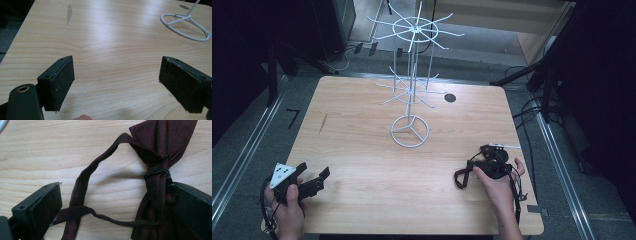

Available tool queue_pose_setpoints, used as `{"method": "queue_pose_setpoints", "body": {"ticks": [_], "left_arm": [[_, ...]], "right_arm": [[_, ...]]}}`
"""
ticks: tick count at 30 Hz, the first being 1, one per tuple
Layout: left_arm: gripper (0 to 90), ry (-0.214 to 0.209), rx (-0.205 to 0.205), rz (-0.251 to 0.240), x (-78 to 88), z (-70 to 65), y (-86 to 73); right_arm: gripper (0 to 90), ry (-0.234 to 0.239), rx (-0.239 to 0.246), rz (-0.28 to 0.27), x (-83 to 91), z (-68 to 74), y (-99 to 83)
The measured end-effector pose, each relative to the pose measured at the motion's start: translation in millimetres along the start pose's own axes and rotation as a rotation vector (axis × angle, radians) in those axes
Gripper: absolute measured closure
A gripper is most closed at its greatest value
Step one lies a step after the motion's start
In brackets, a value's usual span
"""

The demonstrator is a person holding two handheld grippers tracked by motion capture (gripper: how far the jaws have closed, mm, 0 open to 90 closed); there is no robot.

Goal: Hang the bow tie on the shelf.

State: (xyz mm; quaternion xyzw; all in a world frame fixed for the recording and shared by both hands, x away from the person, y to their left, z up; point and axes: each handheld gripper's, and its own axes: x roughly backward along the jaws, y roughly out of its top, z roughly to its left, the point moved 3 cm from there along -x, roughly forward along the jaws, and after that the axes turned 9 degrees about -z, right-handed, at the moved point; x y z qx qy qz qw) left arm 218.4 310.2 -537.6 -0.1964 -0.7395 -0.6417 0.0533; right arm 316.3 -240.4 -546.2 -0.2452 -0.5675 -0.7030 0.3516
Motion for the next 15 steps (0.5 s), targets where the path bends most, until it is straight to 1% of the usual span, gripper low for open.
{"method": "queue_pose_setpoints", "body": {"ticks": [1,3,4,7,10,13,15], "left_arm": [[13.7,-0.001,0.002,0.001,0.0,0.0,0.0],[13.7,-0.001,0.004,0.0,0.0,0.1,0.0],[13.7,-0.002,0.004,0.0,0.1,0.2,0.0],[13.7,-0.002,0.006,0.002,0.1,0.6,0.0],[13.7,-0.002,0.007,0.001,0.0,0.7,0.0],[13.7,-0.004,0.009,0.003,0.1,0.9,0.0],[13.7,-0.004,0.011,0.003,-0.1,1.1,0.0]], "right_arm": [[0.0,-0.007,0.009,0.006,-1.6,1.8,-1.6],[0.0,-0.01,0.01,0.009,-1.7,2.1,-2.2],[0.0,-0.02,0.027,0.008,-2.4,2.2,-3.5],[0.0,-0.024,0.036,0.013,-2.4,1.2,-5.1],[0.0,-0.012,0.025,0.005,-1.7,0.3,-6.4],[0.2,-0.008,0.028,0.004,-0.9,-1.0,-7.1],[4.1,-0.023,0.03,-0.008,0.3,-1.1,-8.4]]}}
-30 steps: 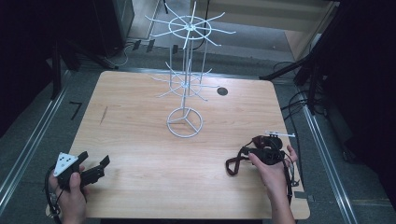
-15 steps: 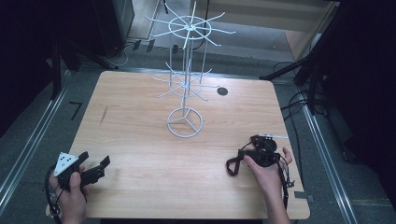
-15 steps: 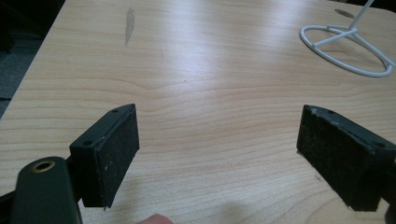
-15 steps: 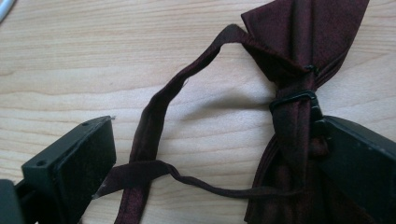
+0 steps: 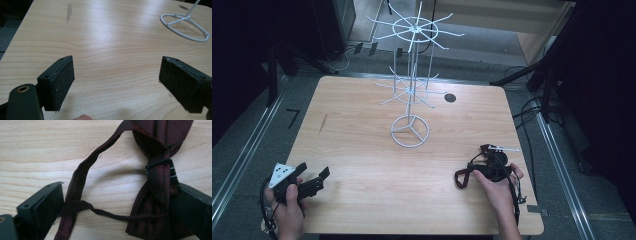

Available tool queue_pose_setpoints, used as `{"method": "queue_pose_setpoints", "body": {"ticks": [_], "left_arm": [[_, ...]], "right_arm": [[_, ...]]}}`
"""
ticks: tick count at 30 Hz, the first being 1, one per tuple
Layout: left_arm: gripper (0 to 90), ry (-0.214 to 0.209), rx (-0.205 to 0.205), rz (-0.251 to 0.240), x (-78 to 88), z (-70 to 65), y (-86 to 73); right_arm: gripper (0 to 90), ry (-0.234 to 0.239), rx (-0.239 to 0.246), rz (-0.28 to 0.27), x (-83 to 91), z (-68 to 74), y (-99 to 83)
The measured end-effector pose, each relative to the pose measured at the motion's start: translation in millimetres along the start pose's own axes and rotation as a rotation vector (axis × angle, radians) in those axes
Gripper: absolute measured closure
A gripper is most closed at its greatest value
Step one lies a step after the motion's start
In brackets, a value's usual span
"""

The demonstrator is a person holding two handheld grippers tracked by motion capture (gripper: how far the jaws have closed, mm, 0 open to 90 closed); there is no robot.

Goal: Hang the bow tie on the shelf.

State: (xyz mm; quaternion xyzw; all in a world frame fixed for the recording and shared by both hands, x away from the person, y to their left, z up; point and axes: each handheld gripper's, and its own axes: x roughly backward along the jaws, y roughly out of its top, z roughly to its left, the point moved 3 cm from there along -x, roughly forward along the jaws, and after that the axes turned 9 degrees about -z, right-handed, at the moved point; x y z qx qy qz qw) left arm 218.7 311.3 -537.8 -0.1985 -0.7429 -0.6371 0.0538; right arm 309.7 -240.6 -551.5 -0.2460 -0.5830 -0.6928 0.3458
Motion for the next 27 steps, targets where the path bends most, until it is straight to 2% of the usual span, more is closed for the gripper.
{"method": "queue_pose_setpoints", "body": {"ticks": [4,6,7,8,9,10,12,13,14,15,18,23,24,27], "left_arm": [[13.7,-0.001,0.001,0.001,0.1,0.1,0.0],[13.7,-0.001,0.003,0.001,0.0,0.1,0.0],[13.7,0.0,0.003,0.001,0.1,0.1,0.0],[13.7,0.0,0.003,0.002,0.0,0.2,0.0],[13.7,0.0,0.003,0.002,0.0,0.2,0.0],[13.7,-0.001,0.004,0.002,0.0,0.2,0.0],[13.7,0.0,0.004,0.002,0.0,0.3,0.0],[13.7,0.0,0.004,0.003,0.0,0.3,0.0],[13.7,-0.001,0.005,0.003,0.0,0.3,0.0],[13.7,0.0,0.005,0.003,0.0,0.3,0.0],[13.7,-0.001,0.004,0.004,0.0,0.3,0.0],[13.7,0.0,0.004,0.003,-0.1,0.2,0.0],[13.7,0.0,0.004,0.004,-0.1,0.2,0.0],[13.7,0.0,0.004,0.003,-0.1,0.2,0.0]], "right_arm": [[9.8,-0.03,0.034,-0.009,1.1,-0.1,-1.5],[18.9,-0.067,0.071,-0.018,2.8,-0.1,-3.1],[18.9,-0.067,0.071,-0.018,2.8,-0.1,-3.1],[25.8,-0.083,0.088,-0.027,4.3,-1.2,-4.0],[25.8,-0.083,0.088,-0.027,4.3,-1.2,-4.0],[31.9,-0.101,0.107,-0.029,5.4,-1.7,-4.9],[34.6,-0.108,0.116,-0.034,5.7,-1.9,-5.3],[42.6,-0.124,0.131,-0.043,7.0,-3.5,-5.7],[46.3,-0.128,0.131,-0.047,7.6,-4.6,-5.7],[46.3,-0.128,0.131,-0.047,7.6,-4.6,-5.7],[60.8,-0.139,0.136,-0.062,10.2,-10.5,-6.1],[69.0,-0.146,0.152,-0.077,10.5,-12.3,-6.7],[74.7,-0.157,0.169,-0.083,10.4,-12.2,-7.2],[77.4,-0.158,0.177,-0.091,10.2,-12.1,-7.5]]}}
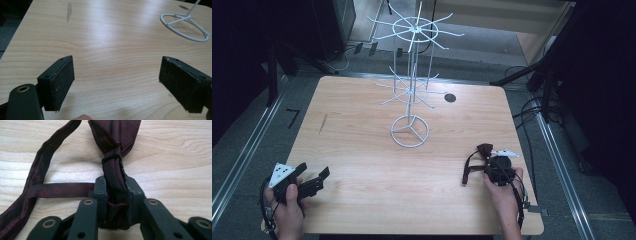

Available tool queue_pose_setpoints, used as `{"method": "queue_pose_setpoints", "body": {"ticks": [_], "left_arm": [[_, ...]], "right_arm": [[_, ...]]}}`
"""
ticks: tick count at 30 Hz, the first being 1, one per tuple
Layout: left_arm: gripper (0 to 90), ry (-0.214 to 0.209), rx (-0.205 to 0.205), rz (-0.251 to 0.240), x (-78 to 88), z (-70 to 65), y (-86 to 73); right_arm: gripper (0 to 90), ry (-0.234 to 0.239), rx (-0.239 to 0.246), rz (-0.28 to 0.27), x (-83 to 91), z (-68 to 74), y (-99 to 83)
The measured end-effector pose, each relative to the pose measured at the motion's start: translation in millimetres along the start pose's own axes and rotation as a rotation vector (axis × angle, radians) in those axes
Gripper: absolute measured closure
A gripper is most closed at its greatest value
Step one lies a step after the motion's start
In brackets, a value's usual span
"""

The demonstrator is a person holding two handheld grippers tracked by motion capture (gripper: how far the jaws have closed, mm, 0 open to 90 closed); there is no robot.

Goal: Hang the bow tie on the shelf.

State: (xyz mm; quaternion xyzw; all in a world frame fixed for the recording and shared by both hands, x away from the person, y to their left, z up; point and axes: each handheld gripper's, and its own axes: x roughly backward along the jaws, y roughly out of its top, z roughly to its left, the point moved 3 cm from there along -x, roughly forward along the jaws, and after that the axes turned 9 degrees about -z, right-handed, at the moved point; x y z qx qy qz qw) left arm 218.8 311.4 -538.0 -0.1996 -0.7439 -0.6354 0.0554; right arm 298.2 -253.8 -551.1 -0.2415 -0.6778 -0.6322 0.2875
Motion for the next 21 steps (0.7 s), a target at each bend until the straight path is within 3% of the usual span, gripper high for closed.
{"method": "queue_pose_setpoints", "body": {"ticks": [3,10,15,17,18,21], "left_arm": [[13.7,-0.001,0.001,0.0,0.1,0.2,0.0],[13.7,-0.002,0.005,0.0,-0.1,0.3,0.0],[13.7,-0.001,0.005,-0.001,0.0,0.3,0.1],[13.7,-0.001,0.004,-0.001,0.0,0.2,0.0],[13.7,-0.001,0.001,0.001,-0.1,0.2,0.0],[13.7,0.0,-0.002,0.003,0.0,0.2,0.0]], "right_arm": [[83.4,0.011,-0.009,-0.021,0.6,-1.0,-1.2],[84.8,0.065,-0.037,-0.072,2.9,-0.7,-0.5],[84.8,0.089,-0.034,-0.177,14.8,11.8,7.0],[84.8,0.094,-0.032,-0.186,16.0,12.7,7.7],[84.8,0.108,-0.032,-0.221,22.1,16.6,10.9],[84.7,0.122,-0.03,-0.256,30.4,21.2,15.4]]}}
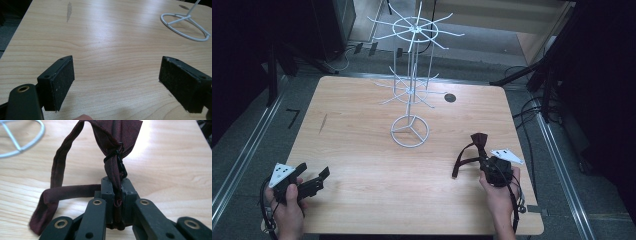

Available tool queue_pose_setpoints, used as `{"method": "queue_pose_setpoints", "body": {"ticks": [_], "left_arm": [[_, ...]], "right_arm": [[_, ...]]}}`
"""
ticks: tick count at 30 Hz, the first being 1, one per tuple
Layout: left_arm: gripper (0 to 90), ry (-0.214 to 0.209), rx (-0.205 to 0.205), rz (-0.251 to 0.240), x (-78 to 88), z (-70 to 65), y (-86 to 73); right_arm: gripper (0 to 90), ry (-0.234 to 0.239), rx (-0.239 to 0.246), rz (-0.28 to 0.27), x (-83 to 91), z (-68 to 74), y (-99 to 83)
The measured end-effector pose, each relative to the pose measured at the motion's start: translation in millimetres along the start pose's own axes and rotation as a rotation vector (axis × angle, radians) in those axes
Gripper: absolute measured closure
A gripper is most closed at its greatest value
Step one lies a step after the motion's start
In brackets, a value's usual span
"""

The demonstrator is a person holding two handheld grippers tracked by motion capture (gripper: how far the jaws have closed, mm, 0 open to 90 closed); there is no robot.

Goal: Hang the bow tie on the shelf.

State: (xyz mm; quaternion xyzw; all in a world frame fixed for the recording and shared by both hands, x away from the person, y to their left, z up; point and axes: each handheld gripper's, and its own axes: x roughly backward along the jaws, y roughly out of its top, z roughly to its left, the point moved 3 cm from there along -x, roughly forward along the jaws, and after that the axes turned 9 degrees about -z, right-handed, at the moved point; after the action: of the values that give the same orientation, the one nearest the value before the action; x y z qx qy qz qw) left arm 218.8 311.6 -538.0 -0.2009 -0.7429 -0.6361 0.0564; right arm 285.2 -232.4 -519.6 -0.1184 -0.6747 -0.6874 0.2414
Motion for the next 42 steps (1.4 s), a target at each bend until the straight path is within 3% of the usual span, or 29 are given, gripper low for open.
{"method": "queue_pose_setpoints", "body": {"ticks": [6,10,16,20,30,42], "left_arm": [[13.7,-0.002,0.003,0.0,-0.3,0.1,0.1],[13.7,-0.001,0.007,-0.004,-0.1,0.2,0.1],[13.7,-0.001,0.007,-0.004,0.2,0.2,0.1],[13.7,-0.001,0.007,-0.004,0.2,0.4,0.1],[13.8,-0.002,0.01,-0.003,-0.1,0.4,0.1],[13.8,-0.004,0.014,-0.004,-0.3,0.6,0.0]], "right_arm": [[84.6,0.033,0.032,-0.053,8.2,14.3,11.9],[84.5,0.066,0.051,-0.086,11.4,31.0,21.2],[84.4,0.103,0.034,-0.121,15.6,43.7,33.6],[84.4,0.136,0.041,-0.172,20.9,57.7,52.0],[84.3,0.169,0.049,-0.24,27.0,71.9,78.4],[84.1,0.197,0.061,-0.279,28.2,87.2,99.5]]}}
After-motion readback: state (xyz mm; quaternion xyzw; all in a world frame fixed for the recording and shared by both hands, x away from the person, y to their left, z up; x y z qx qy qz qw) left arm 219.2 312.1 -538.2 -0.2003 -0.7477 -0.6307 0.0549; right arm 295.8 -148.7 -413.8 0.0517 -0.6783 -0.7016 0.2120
